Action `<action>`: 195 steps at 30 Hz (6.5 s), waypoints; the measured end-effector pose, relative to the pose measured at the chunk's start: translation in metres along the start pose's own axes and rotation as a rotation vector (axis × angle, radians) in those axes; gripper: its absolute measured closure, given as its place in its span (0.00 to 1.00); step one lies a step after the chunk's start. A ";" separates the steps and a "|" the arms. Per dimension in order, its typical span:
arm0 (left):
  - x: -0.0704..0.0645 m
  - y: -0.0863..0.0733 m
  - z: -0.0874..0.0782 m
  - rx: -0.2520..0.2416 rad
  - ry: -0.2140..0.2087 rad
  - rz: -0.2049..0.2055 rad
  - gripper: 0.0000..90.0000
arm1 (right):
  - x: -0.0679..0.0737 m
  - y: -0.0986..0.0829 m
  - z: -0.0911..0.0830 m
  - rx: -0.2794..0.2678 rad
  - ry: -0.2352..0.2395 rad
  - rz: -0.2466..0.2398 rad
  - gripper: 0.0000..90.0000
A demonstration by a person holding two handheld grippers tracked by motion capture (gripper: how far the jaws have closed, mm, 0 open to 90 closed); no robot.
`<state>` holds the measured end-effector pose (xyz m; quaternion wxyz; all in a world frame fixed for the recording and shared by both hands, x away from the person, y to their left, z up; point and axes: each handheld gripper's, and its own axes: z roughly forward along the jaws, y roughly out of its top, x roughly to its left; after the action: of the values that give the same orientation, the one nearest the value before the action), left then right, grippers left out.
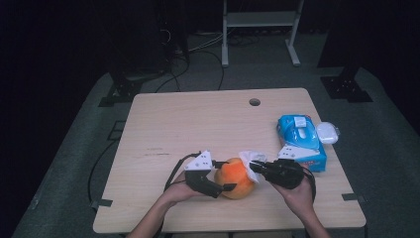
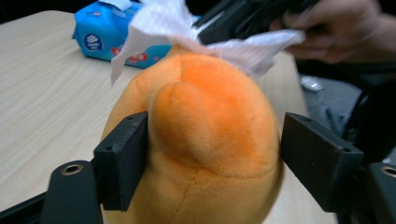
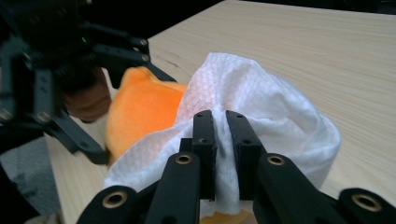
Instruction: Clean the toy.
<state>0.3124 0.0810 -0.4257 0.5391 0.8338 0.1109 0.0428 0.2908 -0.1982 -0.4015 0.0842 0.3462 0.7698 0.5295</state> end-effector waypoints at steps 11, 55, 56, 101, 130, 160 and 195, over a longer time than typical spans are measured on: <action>0.001 0.001 -0.002 -0.006 -0.006 -0.003 0.28 | 0.002 0.003 0.001 0.024 -0.025 -0.043 0.92; -0.022 -0.006 0.022 0.043 -0.032 0.082 0.22 | 0.029 0.013 0.005 0.077 0.019 -0.145 0.91; -0.022 -0.006 0.022 0.042 -0.032 0.081 0.22 | 0.024 0.011 0.003 0.084 -0.009 -0.141 0.91; -0.004 -0.014 0.004 0.033 -0.037 0.024 0.21 | 0.016 0.008 -0.006 0.063 -0.012 -0.132 0.91; -0.008 -0.014 0.011 0.031 -0.043 0.053 0.21 | 0.005 0.002 -0.004 0.083 0.001 -0.076 0.91; 0.014 -0.021 -0.002 -0.002 -0.036 -0.073 0.21 | 0.005 0.001 -0.012 0.049 0.037 -0.052 0.91; 0.015 -0.017 0.003 -0.004 0.012 -0.166 0.20 | -0.002 -0.007 -0.005 0.075 -0.010 -0.048 0.91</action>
<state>0.3250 0.0887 -0.4432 0.5416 0.8205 0.1828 0.0034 0.2860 -0.2049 -0.4061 0.0877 0.3334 0.7968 0.4963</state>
